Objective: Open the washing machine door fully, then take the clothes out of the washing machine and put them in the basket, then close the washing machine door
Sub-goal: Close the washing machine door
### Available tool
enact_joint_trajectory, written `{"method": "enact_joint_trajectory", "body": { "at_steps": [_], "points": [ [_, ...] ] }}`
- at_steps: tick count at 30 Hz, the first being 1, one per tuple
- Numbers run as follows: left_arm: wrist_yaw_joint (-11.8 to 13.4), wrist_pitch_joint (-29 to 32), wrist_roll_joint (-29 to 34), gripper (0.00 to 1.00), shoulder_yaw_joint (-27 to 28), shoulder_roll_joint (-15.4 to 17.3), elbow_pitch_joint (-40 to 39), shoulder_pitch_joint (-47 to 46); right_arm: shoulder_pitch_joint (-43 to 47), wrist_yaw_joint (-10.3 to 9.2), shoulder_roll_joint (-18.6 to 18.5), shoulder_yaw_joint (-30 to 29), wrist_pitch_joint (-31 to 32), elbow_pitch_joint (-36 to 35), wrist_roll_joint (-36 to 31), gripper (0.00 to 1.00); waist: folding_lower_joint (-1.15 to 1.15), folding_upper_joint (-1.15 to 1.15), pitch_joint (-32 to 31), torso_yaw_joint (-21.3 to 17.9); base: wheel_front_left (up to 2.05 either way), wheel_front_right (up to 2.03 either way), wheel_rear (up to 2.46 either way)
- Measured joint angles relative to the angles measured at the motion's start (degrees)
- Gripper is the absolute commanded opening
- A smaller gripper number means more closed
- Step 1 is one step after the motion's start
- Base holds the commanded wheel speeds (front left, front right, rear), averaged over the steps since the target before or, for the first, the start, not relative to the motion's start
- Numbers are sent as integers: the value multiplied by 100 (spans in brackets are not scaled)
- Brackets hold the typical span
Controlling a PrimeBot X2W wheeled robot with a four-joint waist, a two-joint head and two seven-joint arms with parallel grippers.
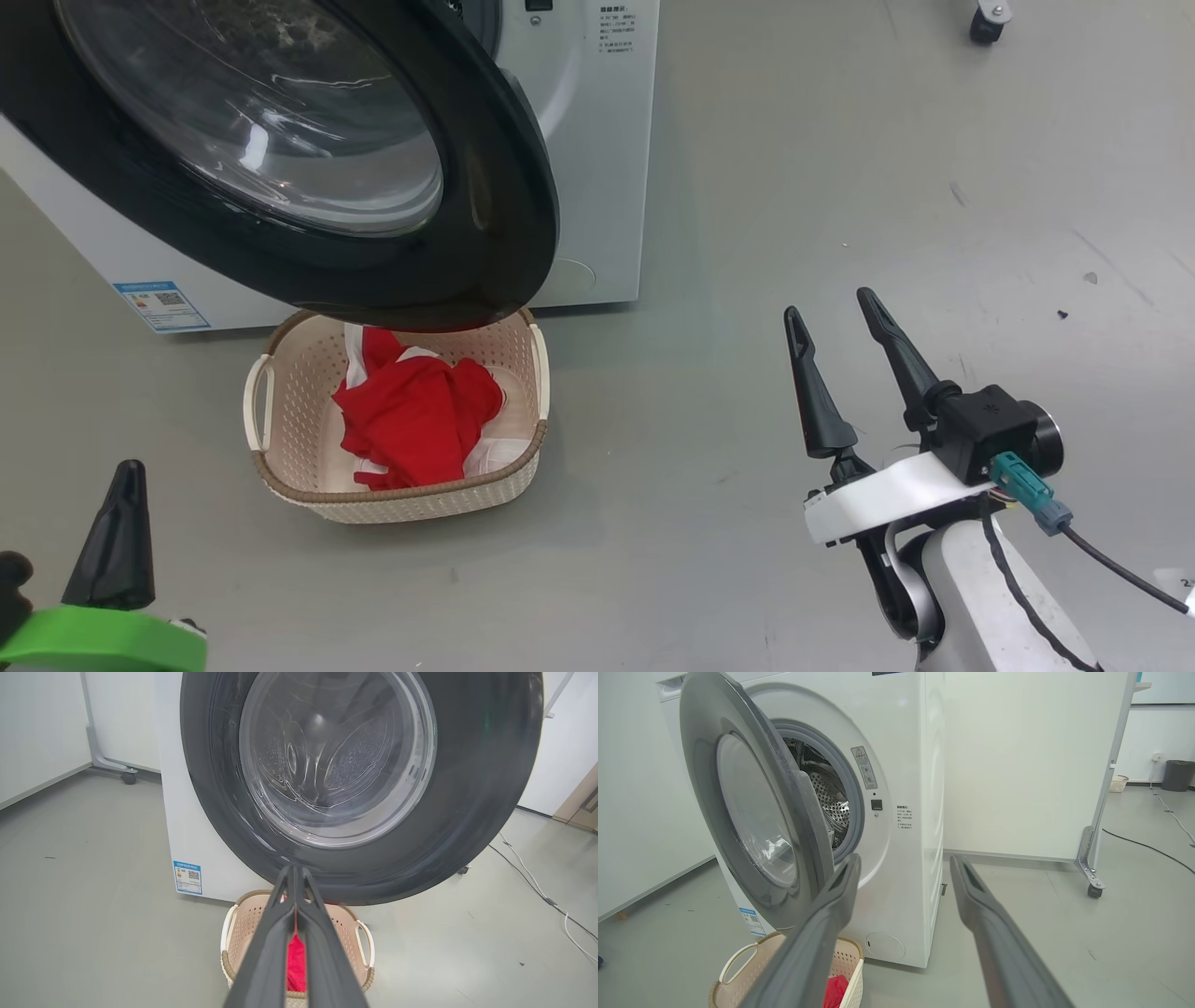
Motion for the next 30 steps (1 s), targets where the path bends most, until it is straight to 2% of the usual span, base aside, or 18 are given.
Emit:
{"method": "enact_joint_trajectory", "body": {
  "at_steps": [1,2,4,5,6,7,21,30],
  "points": [
    [3,16,0,7,33,-20,8,6,1,4,2,-7,0,1,0,100,0,0,-3,3,0,0,0],
    [23,22,4,24,68,-36,11,7,2,4,2,-14,0,1,0,100,0,0,-6,6,0,0,0],
    [52,24,35,52,144,-83,15,11,5,5,4,-36,0,2,0,100,0,0,-13,13,0,0,0],
    [52,25,56,78,213,-137,4,13,10,7,5,-49,0,3,0,100,0,0,-16,17,0,0,0],
    [52,25,79,96,279,-181,-15,13,18,7,5,-60,0,3,0,100,0,0,-20,21,0,0,0],
    [52,34,98,100,325,-204,-48,13,23,9,5,-74,0,4,0,100,0,0,-23,26,0,0,0],
    [-33,40,447,100,550,-498,-152,29,111,79,14,-78,0,58,-1,100,0,0,-79,84,0,0,0],
    [-110,40,654,100,614,-565,-164,61,111,111,18,-78,0,67,-2,100,0,0,-91,79,0,0,0]
  ]
}}
